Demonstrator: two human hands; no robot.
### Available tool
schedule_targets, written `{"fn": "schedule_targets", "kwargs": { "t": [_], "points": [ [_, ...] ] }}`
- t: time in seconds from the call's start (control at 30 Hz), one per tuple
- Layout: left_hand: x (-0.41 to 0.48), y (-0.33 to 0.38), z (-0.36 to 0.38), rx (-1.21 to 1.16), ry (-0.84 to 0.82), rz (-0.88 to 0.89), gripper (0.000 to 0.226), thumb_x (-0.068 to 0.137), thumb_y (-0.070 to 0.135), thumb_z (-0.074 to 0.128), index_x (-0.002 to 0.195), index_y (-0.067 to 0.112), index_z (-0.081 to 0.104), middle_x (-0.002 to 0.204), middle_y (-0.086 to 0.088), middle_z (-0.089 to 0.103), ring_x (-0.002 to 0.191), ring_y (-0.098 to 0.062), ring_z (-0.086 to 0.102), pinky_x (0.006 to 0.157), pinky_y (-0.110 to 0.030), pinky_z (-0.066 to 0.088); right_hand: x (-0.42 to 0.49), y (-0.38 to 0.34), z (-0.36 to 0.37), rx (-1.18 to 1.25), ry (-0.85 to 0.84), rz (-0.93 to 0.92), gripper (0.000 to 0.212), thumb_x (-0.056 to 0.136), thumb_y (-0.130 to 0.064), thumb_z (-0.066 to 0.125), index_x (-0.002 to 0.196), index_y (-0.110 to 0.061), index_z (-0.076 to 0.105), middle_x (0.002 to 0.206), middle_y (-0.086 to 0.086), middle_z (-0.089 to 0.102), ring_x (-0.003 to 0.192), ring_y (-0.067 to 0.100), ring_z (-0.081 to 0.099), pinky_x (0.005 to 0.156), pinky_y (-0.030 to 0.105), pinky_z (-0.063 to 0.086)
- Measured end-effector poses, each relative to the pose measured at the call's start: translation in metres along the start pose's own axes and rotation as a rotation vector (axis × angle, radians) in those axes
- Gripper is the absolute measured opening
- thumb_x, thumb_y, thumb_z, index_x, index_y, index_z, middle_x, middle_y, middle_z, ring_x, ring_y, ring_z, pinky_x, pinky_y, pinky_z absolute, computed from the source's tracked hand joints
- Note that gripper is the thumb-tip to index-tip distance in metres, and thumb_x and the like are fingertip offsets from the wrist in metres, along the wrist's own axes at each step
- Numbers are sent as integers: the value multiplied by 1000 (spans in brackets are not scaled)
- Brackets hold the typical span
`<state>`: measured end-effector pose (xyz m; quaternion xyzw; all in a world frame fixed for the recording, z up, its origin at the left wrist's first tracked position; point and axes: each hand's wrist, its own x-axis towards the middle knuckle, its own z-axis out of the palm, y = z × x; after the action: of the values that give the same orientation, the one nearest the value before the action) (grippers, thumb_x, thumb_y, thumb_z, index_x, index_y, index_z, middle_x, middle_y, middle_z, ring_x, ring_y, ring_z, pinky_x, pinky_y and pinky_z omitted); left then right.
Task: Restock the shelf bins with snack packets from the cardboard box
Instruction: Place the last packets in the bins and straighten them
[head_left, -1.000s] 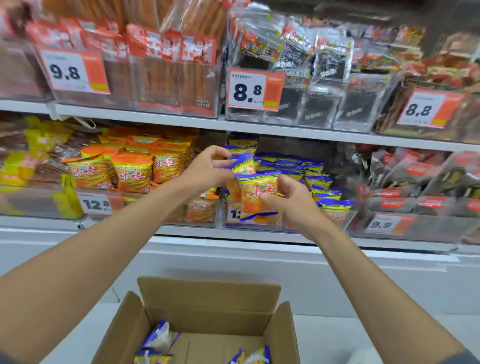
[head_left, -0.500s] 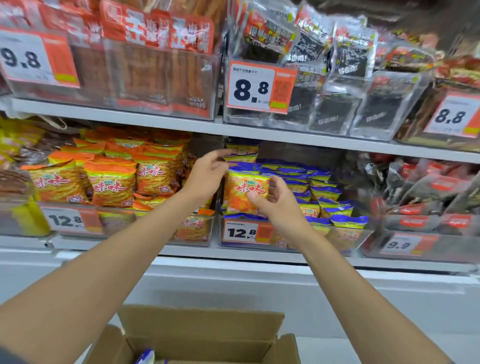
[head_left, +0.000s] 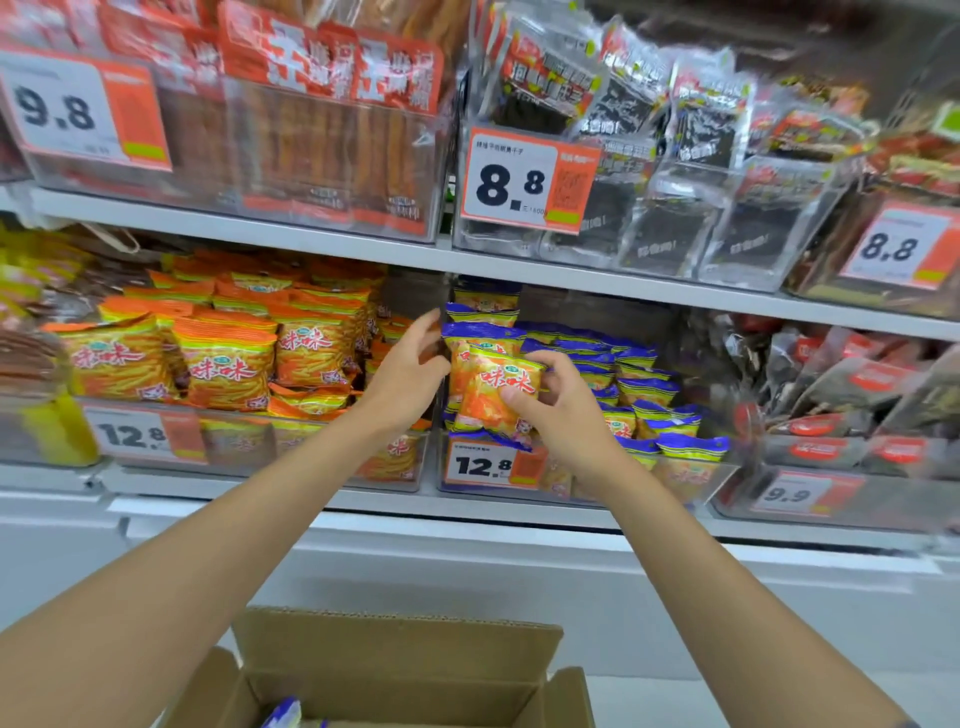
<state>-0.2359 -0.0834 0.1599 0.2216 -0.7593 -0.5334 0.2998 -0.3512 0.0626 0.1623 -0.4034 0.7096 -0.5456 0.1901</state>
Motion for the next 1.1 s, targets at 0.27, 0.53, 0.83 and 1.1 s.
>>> {"fn": "schedule_targets", "kwargs": {
  "t": [0.27, 0.53, 0.83, 1.1],
  "points": [
    [14, -2, -4, 147, 164, 173, 65, 74, 6, 81, 131, 20, 55, 122, 6, 65, 109, -3, 60, 79, -5, 44, -4, 11, 3, 64, 78, -94, 41, 87, -18, 73, 115, -36, 50, 121, 1, 62, 108, 11, 63, 67, 18, 55],
    [19, -8, 2, 300, 157, 180, 62, 83, 9, 74, 139, 23, 50, 131, 2, 60, 121, -12, 55, 101, -30, 46, 10, 10, -3, 101, 4, 49, 43, 89, -19, 70, 124, -27, 47, 117, 2, 67, 102, 15, 68, 75, 29, 60],
    [25, -4, 11, 446, 92, 261, 50, 86, 38, 66, 133, 39, 52, 148, 3, 40, 136, -20, 35, 113, -46, 31, 22, 9, -24, 363, 57, 310, 61, 84, -14, 75, 135, -15, 43, 115, 12, 66, 85, 23, 69, 63, 31, 52],
    [25, -2, 8, 626, 62, 417, 36, 92, 22, 65, 126, 31, 63, 129, 6, 61, 126, -18, 45, 106, -46, 33, 30, 18, -35, 514, 292, 262, 56, 83, -11, 75, 127, -11, 42, 113, 18, 63, 86, 31, 65, 66, 37, 53]
  ]
}}
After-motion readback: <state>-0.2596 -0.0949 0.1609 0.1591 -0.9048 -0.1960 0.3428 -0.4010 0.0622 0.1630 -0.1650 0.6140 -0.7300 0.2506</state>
